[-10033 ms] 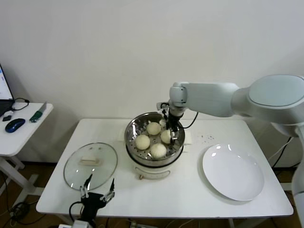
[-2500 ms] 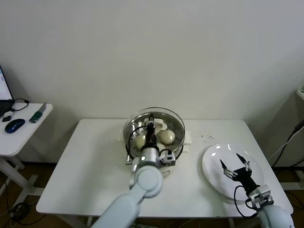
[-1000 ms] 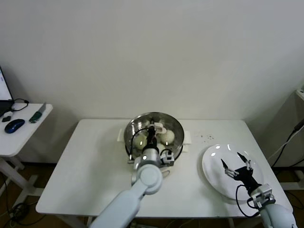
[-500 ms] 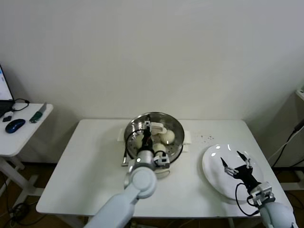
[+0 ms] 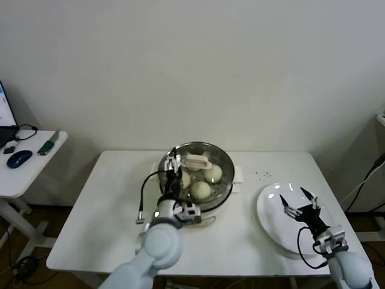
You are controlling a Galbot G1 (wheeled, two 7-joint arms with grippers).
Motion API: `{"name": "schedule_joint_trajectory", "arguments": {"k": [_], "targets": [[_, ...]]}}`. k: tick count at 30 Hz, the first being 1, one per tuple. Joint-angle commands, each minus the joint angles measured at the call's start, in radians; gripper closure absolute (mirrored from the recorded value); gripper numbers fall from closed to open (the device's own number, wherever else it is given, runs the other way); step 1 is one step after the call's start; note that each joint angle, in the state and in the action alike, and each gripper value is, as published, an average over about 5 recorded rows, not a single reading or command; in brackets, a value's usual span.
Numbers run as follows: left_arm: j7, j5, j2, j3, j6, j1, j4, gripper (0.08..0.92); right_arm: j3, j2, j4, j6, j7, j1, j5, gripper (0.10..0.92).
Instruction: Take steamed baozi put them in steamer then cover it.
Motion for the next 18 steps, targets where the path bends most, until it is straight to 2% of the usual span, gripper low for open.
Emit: {"name": "schedule_joint_trajectory", "arguments": {"k": [1, 6, 9, 18], "targets": [[-0.18, -0.345, 0.111, -0.122, 0.034, 0.13, -0.239, 0.177, -0.001, 0.003, 0.012, -0.024, 0.003, 0.002, 0.028, 0.203], [-0.382, -0.665, 0.128, -0.275, -0.088, 0.22, -0.257, 0.177, -0.002, 0.009, 0.018, -0.02, 0.001, 0.0, 0.021, 0.203], [-0.447, -0.867, 0.111, -0.386, -0.214, 0.292, -0.253, 0.177, 0.0, 0.014, 0.023, -0.017, 0.001, -0.002, 0.021, 0.203], [-0.475, -1.224, 0.019, -0.625, -0.644, 0.503, -0.175, 0.177, 0.013, 0.038, 0.038, 0.002, -0.001, -0.017, 0.02, 0.203]]}}
